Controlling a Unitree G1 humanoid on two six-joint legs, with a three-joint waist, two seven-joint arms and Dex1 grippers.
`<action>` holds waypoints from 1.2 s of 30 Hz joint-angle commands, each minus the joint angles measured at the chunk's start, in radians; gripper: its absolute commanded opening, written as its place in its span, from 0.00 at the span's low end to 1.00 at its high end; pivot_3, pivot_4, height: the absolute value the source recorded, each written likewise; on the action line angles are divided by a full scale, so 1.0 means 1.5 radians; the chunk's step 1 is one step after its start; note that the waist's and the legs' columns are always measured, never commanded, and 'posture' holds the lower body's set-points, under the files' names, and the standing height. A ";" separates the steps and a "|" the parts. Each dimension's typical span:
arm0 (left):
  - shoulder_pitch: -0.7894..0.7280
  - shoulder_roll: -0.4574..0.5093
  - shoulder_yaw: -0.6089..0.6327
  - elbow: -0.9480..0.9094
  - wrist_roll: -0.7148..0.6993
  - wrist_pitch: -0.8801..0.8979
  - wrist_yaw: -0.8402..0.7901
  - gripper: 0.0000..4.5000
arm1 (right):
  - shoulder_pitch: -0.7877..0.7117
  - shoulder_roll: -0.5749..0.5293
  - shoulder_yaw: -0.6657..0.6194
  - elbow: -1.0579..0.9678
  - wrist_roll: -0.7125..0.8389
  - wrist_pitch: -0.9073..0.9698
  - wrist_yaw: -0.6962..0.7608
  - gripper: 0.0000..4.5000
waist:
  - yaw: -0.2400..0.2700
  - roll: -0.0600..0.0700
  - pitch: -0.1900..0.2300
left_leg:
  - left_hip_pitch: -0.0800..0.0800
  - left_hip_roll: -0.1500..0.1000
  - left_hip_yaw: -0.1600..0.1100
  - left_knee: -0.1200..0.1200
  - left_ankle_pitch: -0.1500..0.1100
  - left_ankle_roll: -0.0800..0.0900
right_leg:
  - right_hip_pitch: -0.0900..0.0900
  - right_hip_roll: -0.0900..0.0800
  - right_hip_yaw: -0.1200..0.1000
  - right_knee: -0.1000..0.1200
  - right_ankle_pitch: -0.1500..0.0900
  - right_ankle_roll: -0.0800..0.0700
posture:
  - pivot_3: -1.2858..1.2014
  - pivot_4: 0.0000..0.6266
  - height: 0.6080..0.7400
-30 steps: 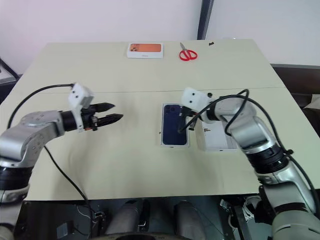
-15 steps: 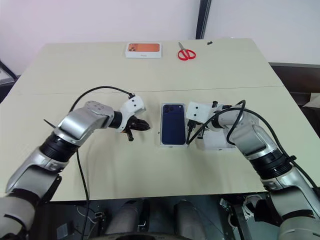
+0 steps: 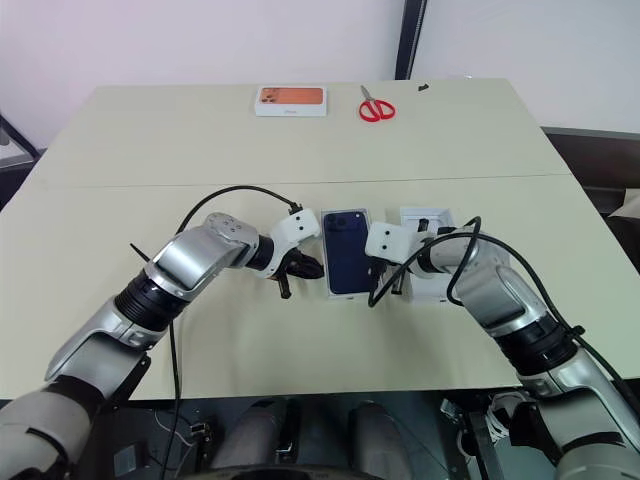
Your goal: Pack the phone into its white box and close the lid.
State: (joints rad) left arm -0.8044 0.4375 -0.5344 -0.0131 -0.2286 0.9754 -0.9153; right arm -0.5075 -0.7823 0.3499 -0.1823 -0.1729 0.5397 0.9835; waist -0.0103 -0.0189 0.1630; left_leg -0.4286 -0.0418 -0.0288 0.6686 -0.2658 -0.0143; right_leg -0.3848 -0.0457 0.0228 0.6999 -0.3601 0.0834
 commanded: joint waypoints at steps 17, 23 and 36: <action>0.069 0.001 -0.018 -0.165 -0.052 0.063 -0.044 0.12 | 0.111 -0.076 -0.044 -0.228 0.046 0.068 0.077 0.00 | 0.000 0.000 0.000 | 0.001 0.000 0.000 0.000 0.000 0.000 | 0.001 0.000 0.000 0.000 0.000 0.000 | 0.52 0.24 1.00; 0.070 0.024 0.039 -0.154 -0.058 0.059 -0.027 0.12 | 0.100 -0.104 -0.103 -0.230 0.083 0.086 0.091 0.00 | -0.001 0.000 0.000 | 0.001 0.000 0.000 0.000 0.000 0.000 | 0.001 0.000 0.000 0.000 0.000 0.000 | 0.52 0.24 1.00; 0.072 -0.021 0.224 -0.042 -0.063 -0.078 0.088 0.11 | 0.007 -0.075 -0.216 -0.183 0.203 0.395 0.001 0.62 | 0.000 0.000 0.000 | 0.001 0.000 0.000 0.000 -0.001 0.002 | 0.001 0.000 0.000 0.000 0.000 0.000 | 0.52 0.24 1.00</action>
State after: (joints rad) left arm -0.6814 0.4179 -0.2750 -0.0668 -0.3150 0.9460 -0.8077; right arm -0.4710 -0.9105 0.0579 -0.4544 0.1047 1.0256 1.0230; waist -0.0105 -0.0188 0.1630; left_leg -0.4274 -0.0418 -0.0295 0.6690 -0.2664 -0.0133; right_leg -0.3831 -0.0459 0.0224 0.6997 -0.3601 0.0833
